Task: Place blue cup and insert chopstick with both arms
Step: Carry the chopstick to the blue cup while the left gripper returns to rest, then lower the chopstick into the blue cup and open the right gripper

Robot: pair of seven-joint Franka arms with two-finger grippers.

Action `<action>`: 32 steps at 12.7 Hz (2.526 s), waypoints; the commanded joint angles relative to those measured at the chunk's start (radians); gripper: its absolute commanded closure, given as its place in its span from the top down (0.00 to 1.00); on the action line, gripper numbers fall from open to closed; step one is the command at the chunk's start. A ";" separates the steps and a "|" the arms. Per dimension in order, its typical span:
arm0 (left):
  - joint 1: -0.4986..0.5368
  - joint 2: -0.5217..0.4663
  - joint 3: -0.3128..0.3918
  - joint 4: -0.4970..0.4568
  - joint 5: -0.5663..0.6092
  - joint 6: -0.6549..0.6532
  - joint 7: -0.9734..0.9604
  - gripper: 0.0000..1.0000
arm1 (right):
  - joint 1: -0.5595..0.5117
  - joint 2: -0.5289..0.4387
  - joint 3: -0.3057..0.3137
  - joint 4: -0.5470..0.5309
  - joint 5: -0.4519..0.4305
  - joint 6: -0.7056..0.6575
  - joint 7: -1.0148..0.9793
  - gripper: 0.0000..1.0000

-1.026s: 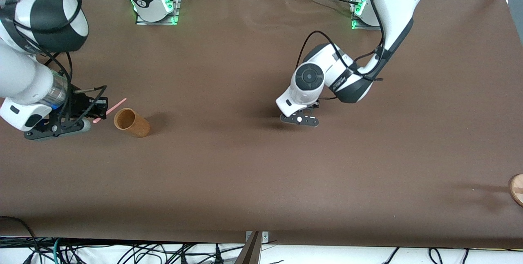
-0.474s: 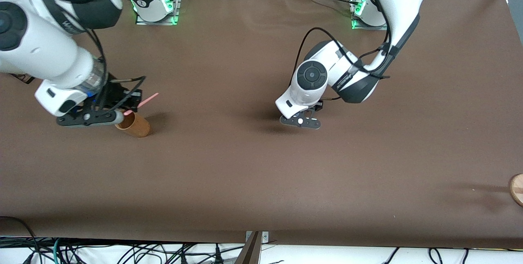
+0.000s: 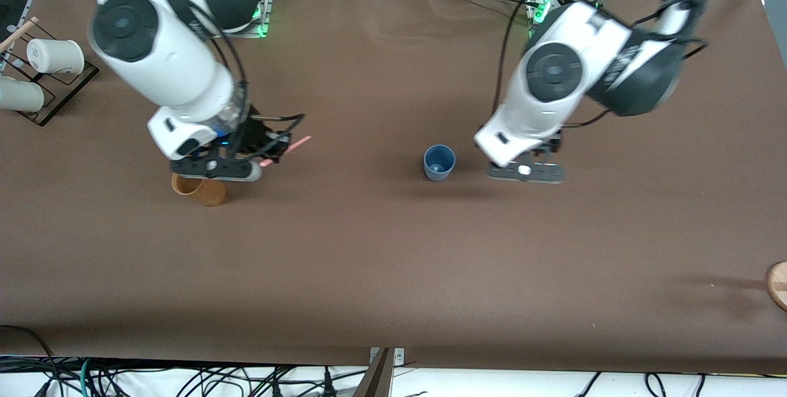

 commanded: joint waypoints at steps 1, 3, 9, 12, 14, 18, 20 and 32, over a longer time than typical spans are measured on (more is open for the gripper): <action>0.123 -0.054 0.003 0.018 -0.055 -0.016 0.108 1.00 | 0.108 0.079 -0.011 0.069 -0.008 0.074 0.173 0.04; 0.148 -0.169 0.094 -0.029 -0.102 -0.009 0.250 1.00 | 0.221 0.144 -0.050 0.135 -0.047 0.118 0.313 0.04; -0.131 -0.399 0.521 -0.247 -0.262 0.028 0.406 1.00 | 0.440 0.249 -0.194 0.226 -0.055 0.210 0.485 0.04; -0.158 -0.424 0.586 -0.270 -0.300 0.031 0.406 1.00 | 0.463 0.275 -0.214 0.227 -0.055 0.267 0.521 0.04; -0.149 -0.417 0.586 -0.256 -0.303 0.017 0.401 1.00 | 0.475 0.287 -0.214 0.226 -0.066 0.270 0.534 0.04; -0.152 -0.403 0.581 -0.226 -0.303 -0.002 0.398 1.00 | 0.507 0.323 -0.211 0.223 -0.112 0.288 0.577 0.05; -0.147 -0.404 0.583 -0.226 -0.303 -0.006 0.398 1.00 | 0.515 0.330 -0.211 0.223 -0.115 0.312 0.602 0.08; -0.145 -0.403 0.587 -0.197 -0.303 -0.053 0.404 1.00 | 0.265 0.211 -0.124 0.216 -0.071 0.090 0.233 1.00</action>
